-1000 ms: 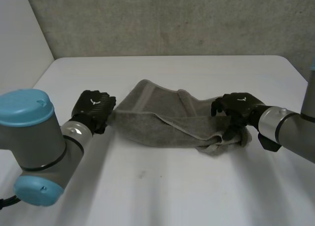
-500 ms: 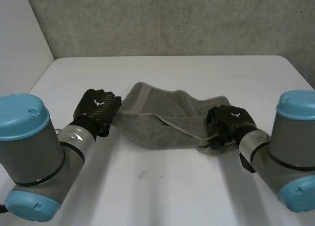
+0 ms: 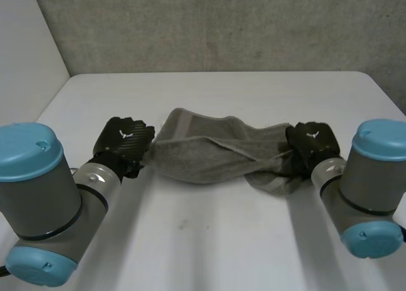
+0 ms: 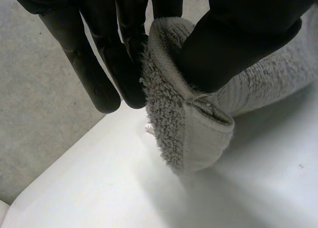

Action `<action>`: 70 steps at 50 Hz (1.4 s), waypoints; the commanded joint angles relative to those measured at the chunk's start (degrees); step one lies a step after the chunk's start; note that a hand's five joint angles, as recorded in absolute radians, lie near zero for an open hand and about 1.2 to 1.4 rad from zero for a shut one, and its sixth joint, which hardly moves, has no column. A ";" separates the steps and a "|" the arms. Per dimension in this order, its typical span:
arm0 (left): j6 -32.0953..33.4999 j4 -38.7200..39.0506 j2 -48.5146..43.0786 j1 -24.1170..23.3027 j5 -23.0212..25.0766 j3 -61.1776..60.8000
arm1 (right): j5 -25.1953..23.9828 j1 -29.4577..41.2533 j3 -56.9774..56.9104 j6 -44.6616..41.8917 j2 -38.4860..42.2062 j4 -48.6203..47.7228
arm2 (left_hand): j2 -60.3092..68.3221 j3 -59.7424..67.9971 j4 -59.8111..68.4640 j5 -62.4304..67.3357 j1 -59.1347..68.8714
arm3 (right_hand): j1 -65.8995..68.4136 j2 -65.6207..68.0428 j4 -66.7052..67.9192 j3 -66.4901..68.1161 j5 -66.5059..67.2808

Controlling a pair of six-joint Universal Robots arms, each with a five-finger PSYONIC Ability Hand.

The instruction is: Fold the towel.

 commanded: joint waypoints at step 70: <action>2.53 7.20 -10.01 12.52 2.75 7.77 | -27.73 -6.69 -25.00 -48.33 6.41 36.95 | 10.30 10.38 10.23 10.62 11.89 | 25.31 12.51 11.76 12.24 14.89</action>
